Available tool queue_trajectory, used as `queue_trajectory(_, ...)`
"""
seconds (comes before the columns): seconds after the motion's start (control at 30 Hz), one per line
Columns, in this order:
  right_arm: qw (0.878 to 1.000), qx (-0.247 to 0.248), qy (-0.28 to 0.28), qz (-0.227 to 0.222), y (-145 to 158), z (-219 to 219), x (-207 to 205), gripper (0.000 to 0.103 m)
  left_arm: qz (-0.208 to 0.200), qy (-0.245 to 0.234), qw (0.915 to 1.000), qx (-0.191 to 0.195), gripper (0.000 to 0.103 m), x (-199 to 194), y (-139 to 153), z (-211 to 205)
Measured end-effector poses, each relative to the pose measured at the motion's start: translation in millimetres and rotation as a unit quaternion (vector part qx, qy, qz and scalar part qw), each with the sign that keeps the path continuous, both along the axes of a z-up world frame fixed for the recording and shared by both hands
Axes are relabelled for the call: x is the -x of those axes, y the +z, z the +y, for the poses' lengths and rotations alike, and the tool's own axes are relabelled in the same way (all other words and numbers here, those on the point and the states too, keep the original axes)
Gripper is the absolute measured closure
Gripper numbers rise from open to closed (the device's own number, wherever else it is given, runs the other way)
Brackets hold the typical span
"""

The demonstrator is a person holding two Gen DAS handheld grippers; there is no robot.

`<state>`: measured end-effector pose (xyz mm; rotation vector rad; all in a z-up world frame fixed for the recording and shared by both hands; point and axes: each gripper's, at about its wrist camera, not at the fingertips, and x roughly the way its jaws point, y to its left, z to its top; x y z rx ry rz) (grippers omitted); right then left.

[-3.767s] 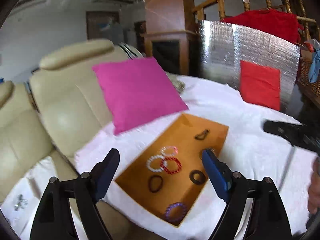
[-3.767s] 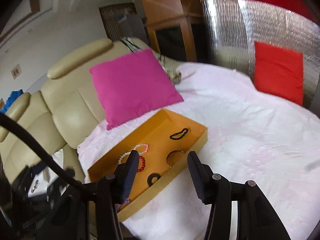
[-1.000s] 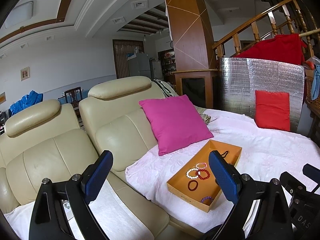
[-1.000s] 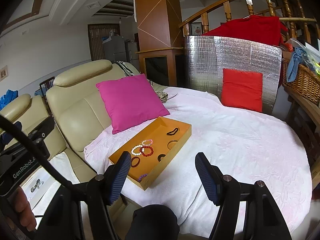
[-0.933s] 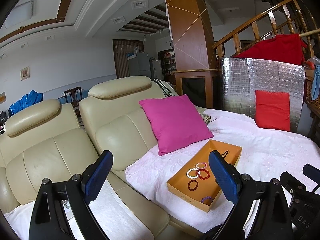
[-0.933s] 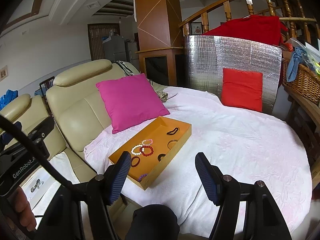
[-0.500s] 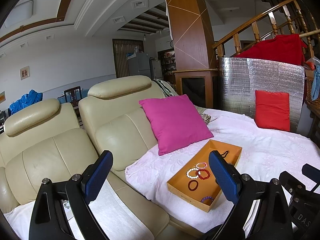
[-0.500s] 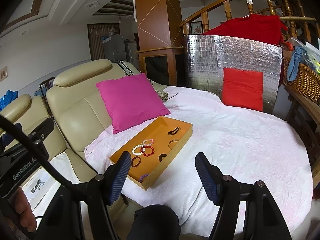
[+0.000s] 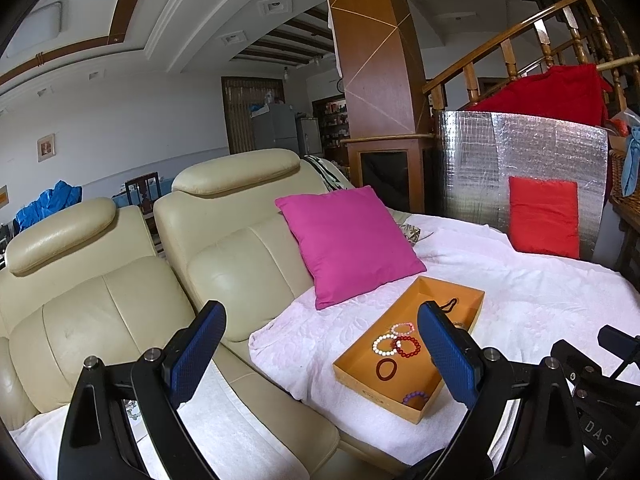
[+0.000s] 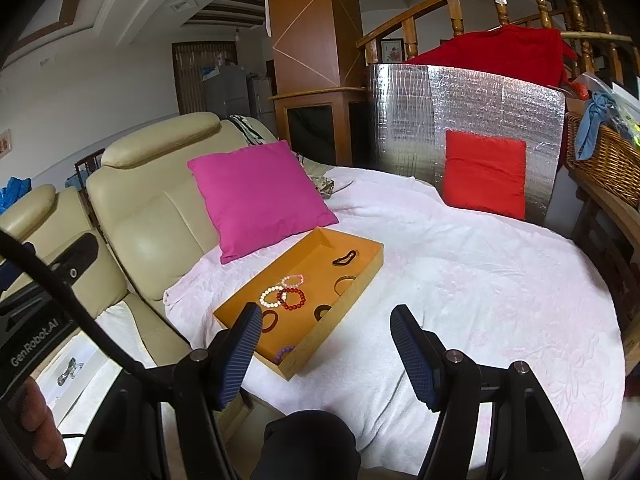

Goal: Organize jewelry

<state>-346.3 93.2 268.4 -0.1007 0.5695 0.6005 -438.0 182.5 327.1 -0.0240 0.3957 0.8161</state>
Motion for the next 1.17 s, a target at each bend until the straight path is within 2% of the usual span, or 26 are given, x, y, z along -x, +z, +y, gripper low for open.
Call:
queue_trajectory(0.6,1.000,0.029,0.009,-0.002,-13.7,35.1,-28.1,0.033,0.020,0.023,0.9993,0.021,0.007,-25.4,-17.1,38.2)
queue_trajectory(0.9,0.998,0.049,0.011,0.039,-49.6,64.3,-79.0,0.033,0.056,0.038,0.9967,0.046,0.007,-65.3,-49.0,70.5)
queue_trajectory(1.07,0.998,0.044,0.017,0.047,-62.5,74.8,-102.6,0.033,0.056,0.044,0.9964,0.046,0.007,-88.0,-58.8,79.8)
queue_trajectory(1.17,0.999,0.030,0.015,0.040,-63.3,66.1,-115.5,0.033,0.055,0.015,0.9972,0.048,0.007,-111.4,-59.1,66.8)
